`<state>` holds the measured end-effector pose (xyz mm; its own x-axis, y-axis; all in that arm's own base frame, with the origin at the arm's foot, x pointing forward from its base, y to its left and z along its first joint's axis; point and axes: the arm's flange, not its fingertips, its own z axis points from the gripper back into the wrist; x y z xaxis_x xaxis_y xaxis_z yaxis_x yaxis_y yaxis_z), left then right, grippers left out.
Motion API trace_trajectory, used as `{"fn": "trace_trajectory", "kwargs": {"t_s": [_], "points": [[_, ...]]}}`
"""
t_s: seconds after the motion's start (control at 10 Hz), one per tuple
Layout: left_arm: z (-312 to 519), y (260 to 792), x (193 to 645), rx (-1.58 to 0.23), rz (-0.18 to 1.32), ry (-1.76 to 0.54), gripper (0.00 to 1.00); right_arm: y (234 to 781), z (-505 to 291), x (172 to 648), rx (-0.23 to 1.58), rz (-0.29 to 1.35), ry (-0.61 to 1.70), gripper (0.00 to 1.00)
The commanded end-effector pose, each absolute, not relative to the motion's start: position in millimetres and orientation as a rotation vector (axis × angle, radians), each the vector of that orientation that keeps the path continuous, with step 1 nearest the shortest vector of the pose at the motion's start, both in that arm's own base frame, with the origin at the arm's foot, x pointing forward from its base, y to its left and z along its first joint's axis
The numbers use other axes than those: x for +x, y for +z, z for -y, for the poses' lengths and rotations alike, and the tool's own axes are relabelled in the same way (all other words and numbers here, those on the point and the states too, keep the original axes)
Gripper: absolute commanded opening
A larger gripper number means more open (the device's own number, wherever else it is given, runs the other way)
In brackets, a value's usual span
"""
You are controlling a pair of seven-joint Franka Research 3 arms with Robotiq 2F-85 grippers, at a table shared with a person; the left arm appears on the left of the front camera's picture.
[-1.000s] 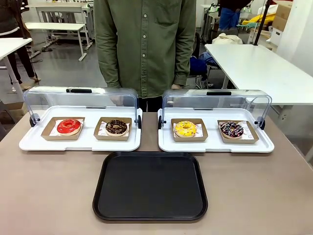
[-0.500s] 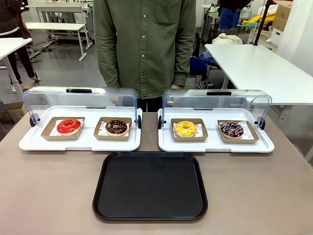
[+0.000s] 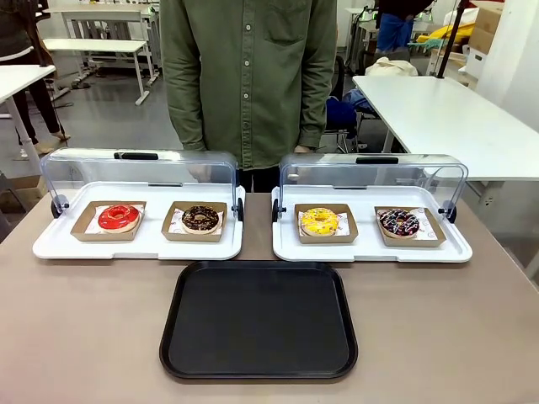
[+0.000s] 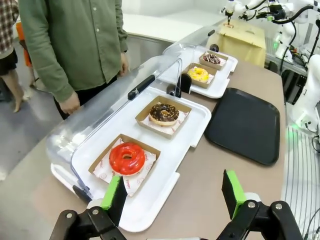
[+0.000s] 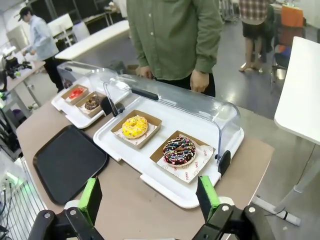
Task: Move the third donut from the left to the tray.
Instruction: Pick up the Paper togo box containing the Donut indicated by the person and place it on the Handle tray.
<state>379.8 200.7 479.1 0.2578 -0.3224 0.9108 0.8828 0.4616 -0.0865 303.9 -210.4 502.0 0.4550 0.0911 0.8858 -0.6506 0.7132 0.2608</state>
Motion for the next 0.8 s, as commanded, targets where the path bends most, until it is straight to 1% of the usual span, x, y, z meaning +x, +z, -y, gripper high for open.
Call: {"fn": "trace_trajectory", "kwargs": {"t_s": [0.0, 0.7], "points": [[-200.6, 479.2, 378.9, -0.696, 0.985, -0.922, 1.0, 503.2, 211.9, 303.5, 0.636, 1.024, 0.519, 1.0], [-200.6, 479.2, 378.9, -0.696, 0.985, -0.922, 1.0, 503.2, 211.9, 303.5, 0.636, 1.024, 0.519, 1.0]]}}
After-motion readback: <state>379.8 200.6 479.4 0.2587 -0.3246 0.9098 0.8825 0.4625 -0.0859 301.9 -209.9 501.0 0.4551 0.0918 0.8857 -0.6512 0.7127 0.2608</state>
